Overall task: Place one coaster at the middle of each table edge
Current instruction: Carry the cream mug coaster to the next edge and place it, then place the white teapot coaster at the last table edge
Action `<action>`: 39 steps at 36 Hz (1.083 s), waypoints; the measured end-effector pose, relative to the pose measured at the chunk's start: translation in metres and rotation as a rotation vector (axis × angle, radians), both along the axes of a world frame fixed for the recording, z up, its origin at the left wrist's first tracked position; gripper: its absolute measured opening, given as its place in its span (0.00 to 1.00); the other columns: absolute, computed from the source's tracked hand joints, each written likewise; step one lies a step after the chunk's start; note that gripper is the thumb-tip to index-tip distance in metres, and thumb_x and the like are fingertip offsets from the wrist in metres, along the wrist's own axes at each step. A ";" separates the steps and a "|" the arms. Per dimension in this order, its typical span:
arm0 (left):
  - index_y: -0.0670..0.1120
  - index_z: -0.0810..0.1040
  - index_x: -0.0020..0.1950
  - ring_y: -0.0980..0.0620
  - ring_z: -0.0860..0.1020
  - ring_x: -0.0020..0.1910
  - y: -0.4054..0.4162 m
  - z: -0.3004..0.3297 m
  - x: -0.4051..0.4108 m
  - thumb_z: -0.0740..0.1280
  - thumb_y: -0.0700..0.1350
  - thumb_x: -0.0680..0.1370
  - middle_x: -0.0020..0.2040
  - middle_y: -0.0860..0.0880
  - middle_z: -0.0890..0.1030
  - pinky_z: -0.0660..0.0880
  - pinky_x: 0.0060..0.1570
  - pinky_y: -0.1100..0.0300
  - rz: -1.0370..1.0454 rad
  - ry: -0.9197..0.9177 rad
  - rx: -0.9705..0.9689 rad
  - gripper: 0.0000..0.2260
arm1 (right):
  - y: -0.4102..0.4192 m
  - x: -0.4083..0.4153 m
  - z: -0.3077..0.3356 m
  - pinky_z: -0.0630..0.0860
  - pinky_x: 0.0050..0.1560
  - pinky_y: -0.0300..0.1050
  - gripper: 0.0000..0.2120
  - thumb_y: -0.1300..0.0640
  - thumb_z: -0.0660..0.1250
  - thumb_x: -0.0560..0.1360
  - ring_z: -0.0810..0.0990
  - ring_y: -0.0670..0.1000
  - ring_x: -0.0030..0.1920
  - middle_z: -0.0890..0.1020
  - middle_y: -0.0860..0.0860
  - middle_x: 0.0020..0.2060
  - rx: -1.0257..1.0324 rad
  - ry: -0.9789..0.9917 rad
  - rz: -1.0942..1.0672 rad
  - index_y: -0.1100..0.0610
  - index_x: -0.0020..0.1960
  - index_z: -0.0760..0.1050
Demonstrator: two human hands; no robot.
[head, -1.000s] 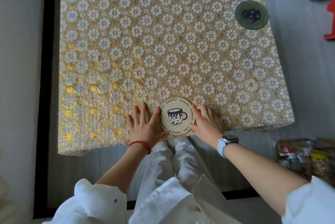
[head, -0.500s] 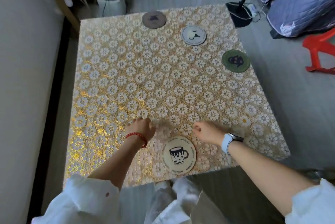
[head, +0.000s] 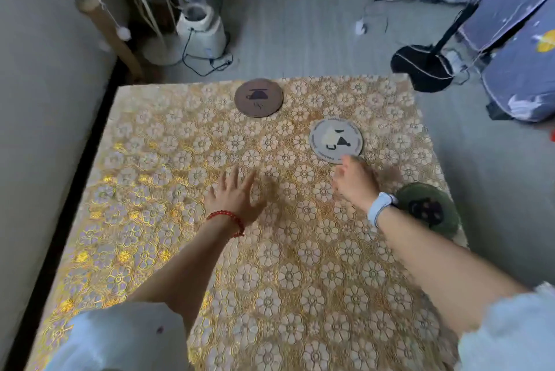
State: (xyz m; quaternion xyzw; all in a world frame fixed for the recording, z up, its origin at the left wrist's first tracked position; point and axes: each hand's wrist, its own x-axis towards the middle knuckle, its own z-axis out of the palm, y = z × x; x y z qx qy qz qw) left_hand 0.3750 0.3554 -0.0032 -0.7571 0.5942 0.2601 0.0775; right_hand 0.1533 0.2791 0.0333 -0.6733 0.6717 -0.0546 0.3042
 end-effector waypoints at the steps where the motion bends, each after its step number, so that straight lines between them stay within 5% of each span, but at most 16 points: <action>1: 0.60 0.42 0.71 0.41 0.41 0.74 -0.006 -0.006 0.001 0.58 0.65 0.72 0.76 0.48 0.41 0.45 0.69 0.34 -0.011 -0.004 0.007 0.35 | -0.012 0.001 -0.006 0.71 0.56 0.52 0.13 0.61 0.57 0.77 0.72 0.61 0.58 0.75 0.63 0.54 0.008 -0.009 -0.061 0.67 0.58 0.69; 3: 0.61 0.39 0.71 0.41 0.38 0.73 -0.011 -0.012 0.001 0.56 0.70 0.68 0.75 0.48 0.37 0.39 0.67 0.33 -0.033 -0.029 0.006 0.39 | -0.029 0.000 -0.005 0.60 0.69 0.52 0.20 0.60 0.58 0.77 0.63 0.61 0.68 0.68 0.65 0.65 0.023 -0.052 -0.200 0.70 0.65 0.62; 6: 0.63 0.33 0.69 0.40 0.35 0.72 -0.003 -0.016 0.003 0.52 0.74 0.65 0.73 0.48 0.32 0.35 0.64 0.33 -0.049 -0.051 -0.044 0.40 | -0.044 -0.006 -0.011 0.54 0.73 0.55 0.22 0.58 0.60 0.76 0.58 0.63 0.71 0.64 0.65 0.69 0.072 -0.098 -0.268 0.70 0.65 0.63; 11: 0.67 0.26 0.63 0.43 0.28 0.69 0.001 -0.031 0.006 0.41 0.77 0.62 0.69 0.50 0.25 0.29 0.63 0.35 -0.041 0.003 -0.068 0.37 | -0.063 -0.007 -0.037 0.63 0.68 0.60 0.27 0.57 0.64 0.72 0.62 0.63 0.69 0.65 0.64 0.68 0.113 -0.116 -0.404 0.69 0.66 0.62; 15: 0.66 0.26 0.64 0.43 0.27 0.68 0.001 -0.033 0.006 0.40 0.76 0.61 0.68 0.50 0.25 0.29 0.64 0.33 -0.035 0.027 -0.045 0.38 | -0.065 0.000 -0.041 0.63 0.67 0.52 0.25 0.61 0.68 0.68 0.64 0.62 0.66 0.67 0.64 0.64 -0.010 -0.102 -0.524 0.70 0.60 0.64; 18: 0.66 0.27 0.64 0.43 0.27 0.68 0.002 -0.033 0.004 0.42 0.76 0.62 0.68 0.50 0.25 0.29 0.64 0.34 -0.042 0.031 -0.037 0.37 | -0.056 0.007 -0.031 0.65 0.47 0.38 0.16 0.69 0.62 0.71 0.70 0.57 0.54 0.73 0.59 0.52 -0.187 -0.171 -0.579 0.67 0.56 0.62; 21: 0.65 0.33 0.67 0.43 0.30 0.70 0.000 -0.030 0.004 0.49 0.73 0.67 0.69 0.52 0.28 0.30 0.63 0.36 -0.043 0.028 -0.035 0.37 | -0.039 0.017 -0.022 0.59 0.37 0.32 0.10 0.72 0.57 0.72 0.67 0.52 0.42 0.66 0.44 0.35 -0.382 -0.234 -0.496 0.63 0.52 0.65; 24: 0.61 0.44 0.72 0.46 0.38 0.74 0.001 -0.021 0.010 0.54 0.68 0.71 0.75 0.51 0.39 0.36 0.67 0.39 -0.004 0.088 -0.050 0.33 | -0.018 0.027 -0.011 0.64 0.33 0.43 0.08 0.67 0.57 0.75 0.70 0.53 0.38 0.69 0.47 0.37 -0.443 -0.240 -0.375 0.60 0.52 0.65; 27: 0.57 0.53 0.72 0.46 0.49 0.74 0.017 -0.008 0.026 0.57 0.61 0.74 0.76 0.48 0.51 0.46 0.71 0.41 0.144 0.175 -0.148 0.28 | 0.007 0.043 0.002 0.63 0.26 0.38 0.05 0.64 0.59 0.75 0.73 0.52 0.34 0.74 0.50 0.39 -0.508 -0.232 -0.160 0.59 0.51 0.68; 33: 0.51 0.63 0.69 0.45 0.60 0.70 0.083 0.023 0.082 0.59 0.56 0.76 0.72 0.45 0.63 0.58 0.69 0.43 0.281 0.197 -0.259 0.23 | 0.072 0.105 0.034 0.74 0.36 0.41 0.08 0.64 0.62 0.74 0.80 0.55 0.45 0.80 0.57 0.50 -0.531 -0.218 0.172 0.62 0.54 0.73; 39: 0.48 0.71 0.64 0.45 0.68 0.65 0.186 0.054 0.150 0.61 0.54 0.75 0.66 0.45 0.71 0.65 0.65 0.47 0.374 0.227 -0.353 0.20 | 0.179 0.190 0.055 0.71 0.43 0.39 0.11 0.63 0.62 0.74 0.78 0.53 0.51 0.80 0.54 0.53 -0.493 -0.281 0.272 0.59 0.56 0.74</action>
